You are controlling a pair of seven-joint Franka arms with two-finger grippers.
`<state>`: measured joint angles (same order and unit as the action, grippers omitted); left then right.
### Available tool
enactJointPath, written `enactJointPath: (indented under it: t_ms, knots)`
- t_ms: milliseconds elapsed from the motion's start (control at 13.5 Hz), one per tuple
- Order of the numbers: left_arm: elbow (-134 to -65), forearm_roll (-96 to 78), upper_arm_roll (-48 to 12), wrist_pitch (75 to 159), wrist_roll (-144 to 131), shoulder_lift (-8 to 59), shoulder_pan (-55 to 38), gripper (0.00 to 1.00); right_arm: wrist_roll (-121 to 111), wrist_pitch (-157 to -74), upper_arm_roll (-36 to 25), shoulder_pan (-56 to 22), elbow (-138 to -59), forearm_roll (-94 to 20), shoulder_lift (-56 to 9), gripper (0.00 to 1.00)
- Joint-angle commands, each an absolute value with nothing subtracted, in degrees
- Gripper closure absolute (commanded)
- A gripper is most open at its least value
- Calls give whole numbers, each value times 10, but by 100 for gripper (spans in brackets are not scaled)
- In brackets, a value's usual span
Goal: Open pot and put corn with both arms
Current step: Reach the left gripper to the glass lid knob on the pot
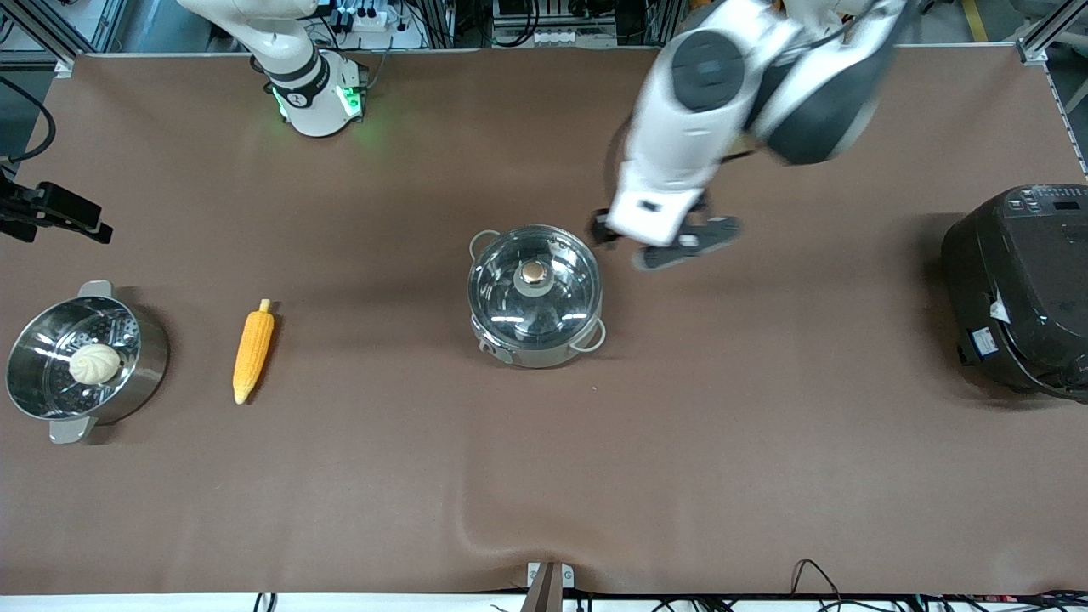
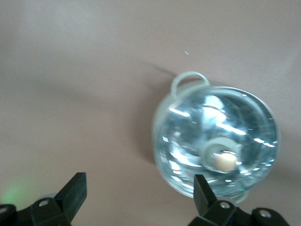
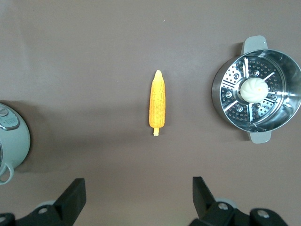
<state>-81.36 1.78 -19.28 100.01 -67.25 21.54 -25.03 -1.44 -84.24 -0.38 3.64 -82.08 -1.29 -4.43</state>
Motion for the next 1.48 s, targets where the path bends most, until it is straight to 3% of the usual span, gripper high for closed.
enactJointPath:
  t_ms: [0, 889, 1259, 1333, 1407]
  knots:
    - [-744, 59, -171, 1033, -757, 300, -316, 0, -14, -841, -4, 37, -818, -14, -42, 0]
    - [-745, 64, -127, 1117, -807, 380, -394, 0, -18, -881, -4, 33, -827, -14, -81, 0]
    - [-746, 64, -127, 1143, -809, 393, -395, 0, -18, -979, -4, 32, -908, -12, -81, 0]
    - [-748, 65, -127, 1143, -808, 393, -396, 3, -18, -997, -4, 42, -927, -13, -81, 0]
    - [-748, 65, -127, 1143, -808, 393, -396, 11, -18, -1025, -4, 53, -958, -14, -79, 0]
